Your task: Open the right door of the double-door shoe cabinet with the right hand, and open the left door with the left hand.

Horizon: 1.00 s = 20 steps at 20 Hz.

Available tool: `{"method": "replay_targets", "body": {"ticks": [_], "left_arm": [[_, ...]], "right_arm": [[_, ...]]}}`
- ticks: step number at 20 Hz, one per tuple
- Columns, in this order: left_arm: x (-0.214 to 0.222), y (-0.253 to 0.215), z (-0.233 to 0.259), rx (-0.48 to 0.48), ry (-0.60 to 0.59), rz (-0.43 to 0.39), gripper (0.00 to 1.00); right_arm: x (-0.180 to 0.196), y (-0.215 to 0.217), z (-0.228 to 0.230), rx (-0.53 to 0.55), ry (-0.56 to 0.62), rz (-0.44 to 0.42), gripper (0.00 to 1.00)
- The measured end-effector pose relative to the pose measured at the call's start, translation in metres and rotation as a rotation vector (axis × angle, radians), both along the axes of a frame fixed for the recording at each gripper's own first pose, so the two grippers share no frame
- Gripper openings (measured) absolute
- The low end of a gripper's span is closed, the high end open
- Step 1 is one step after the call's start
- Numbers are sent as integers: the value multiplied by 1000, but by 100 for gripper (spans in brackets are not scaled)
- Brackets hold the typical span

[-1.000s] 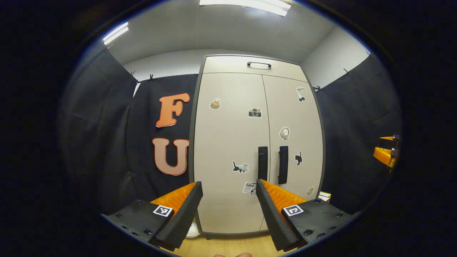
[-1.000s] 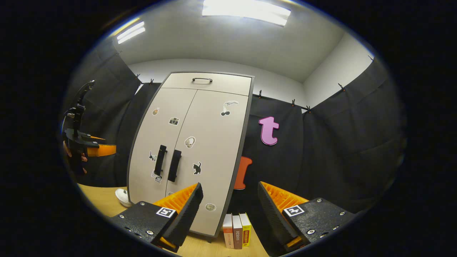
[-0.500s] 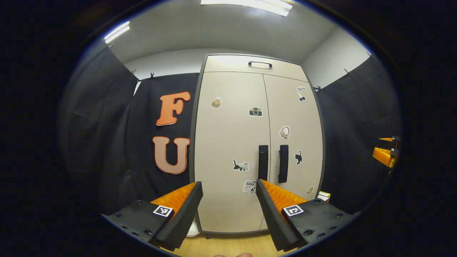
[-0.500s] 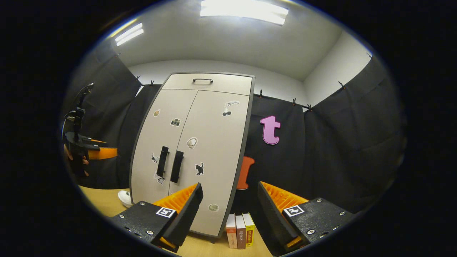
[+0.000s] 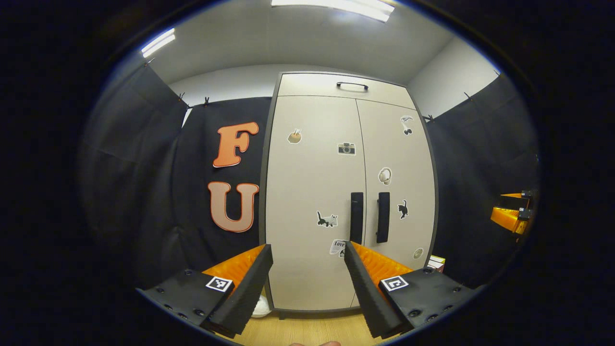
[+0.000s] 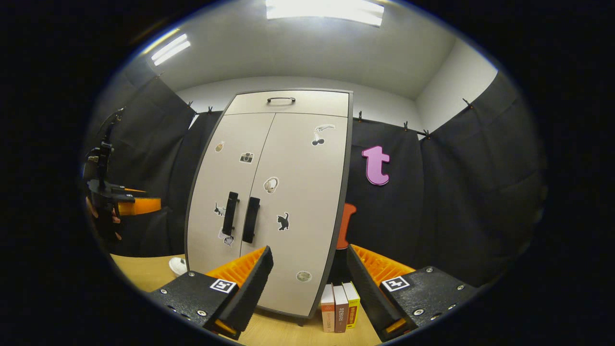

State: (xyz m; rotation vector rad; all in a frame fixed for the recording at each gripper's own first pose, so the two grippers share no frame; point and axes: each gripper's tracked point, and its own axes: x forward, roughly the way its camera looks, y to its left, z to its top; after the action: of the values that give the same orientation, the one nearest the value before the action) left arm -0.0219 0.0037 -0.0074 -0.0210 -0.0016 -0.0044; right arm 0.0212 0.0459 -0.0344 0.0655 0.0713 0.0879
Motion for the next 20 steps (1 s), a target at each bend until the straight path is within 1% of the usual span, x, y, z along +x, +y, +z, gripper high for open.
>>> {"method": "replay_targets", "body": {"ticks": [6,9,13,18,19,20], "left_arm": [[0,14,-4,8,1,21,96],[0,19,-11,3,8,19,96],[2,32,-18,10,20,35,96],[2,61,-28,22,36,86,96],[2,67,-30,19,38,97,96],[2,73,-32,18,40,106,96]], "right_arm": [[16,8,-19,54,61,12,94],[24,21,-20,50,59,25,94],[40,47,-27,59,73,56,94],[67,85,-34,80,99,111,94],[72,95,-35,90,102,127,96],[79,103,-36,96,107,140,96]]}}
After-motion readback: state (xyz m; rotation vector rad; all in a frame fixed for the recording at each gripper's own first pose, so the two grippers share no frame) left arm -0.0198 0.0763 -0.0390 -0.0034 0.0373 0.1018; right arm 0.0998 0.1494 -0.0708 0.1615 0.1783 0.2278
